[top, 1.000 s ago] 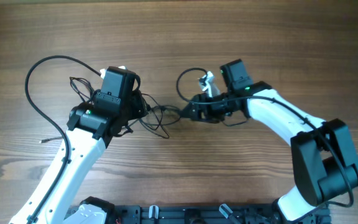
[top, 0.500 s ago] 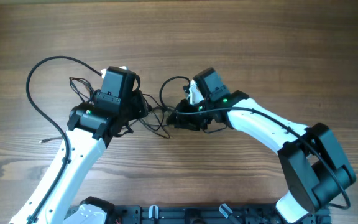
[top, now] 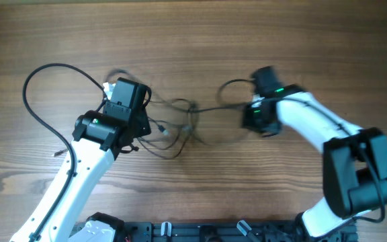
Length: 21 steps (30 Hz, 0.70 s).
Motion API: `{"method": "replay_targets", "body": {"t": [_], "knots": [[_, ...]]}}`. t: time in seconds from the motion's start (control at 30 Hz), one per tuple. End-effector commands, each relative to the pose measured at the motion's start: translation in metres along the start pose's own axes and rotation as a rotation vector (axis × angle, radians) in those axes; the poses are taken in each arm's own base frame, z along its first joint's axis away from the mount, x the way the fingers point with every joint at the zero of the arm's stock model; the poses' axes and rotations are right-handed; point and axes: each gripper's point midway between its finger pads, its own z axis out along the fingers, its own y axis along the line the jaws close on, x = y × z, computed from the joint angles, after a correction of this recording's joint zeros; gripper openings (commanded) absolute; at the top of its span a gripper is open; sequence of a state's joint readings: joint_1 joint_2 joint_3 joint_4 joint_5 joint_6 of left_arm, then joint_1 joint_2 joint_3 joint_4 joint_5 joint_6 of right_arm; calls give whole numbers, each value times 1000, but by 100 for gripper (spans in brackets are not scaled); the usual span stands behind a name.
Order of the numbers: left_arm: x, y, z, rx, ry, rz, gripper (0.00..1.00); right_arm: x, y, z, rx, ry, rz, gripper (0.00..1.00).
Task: Untangle cables
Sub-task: 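Pull both grippers apart outward, stretching the cables across the table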
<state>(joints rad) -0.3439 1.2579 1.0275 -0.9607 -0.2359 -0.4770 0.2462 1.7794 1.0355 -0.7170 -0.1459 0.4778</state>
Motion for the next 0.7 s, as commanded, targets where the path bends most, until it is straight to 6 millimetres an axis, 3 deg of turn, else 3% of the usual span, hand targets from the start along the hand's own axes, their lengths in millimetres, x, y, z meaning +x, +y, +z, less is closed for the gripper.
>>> {"method": "replay_targets", "body": {"t": [0.0,0.2,0.33,0.4,0.47,0.5,0.67], "knots": [[-15,28,-4,-113,-70,-40,4,-45,-76,-29,133,-57,70,4],[-31,87,0,-230,-85,-219,4,-74,-178,-84,146,-113,414,4],[-37,137,1,-302,-93,-383,4,-66,-235,-98,150,-137,676,4],[-37,149,2,-293,-85,-444,4,-60,-251,-101,143,-137,764,4],[-41,149,6,-206,-77,-510,4,-61,-251,-102,80,-138,780,4],[-46,142,8,-134,-79,-532,4,-68,-241,-102,11,-146,740,4],[-79,88,4,199,-131,-503,4,-103,-157,-116,-413,-207,410,4]]}}
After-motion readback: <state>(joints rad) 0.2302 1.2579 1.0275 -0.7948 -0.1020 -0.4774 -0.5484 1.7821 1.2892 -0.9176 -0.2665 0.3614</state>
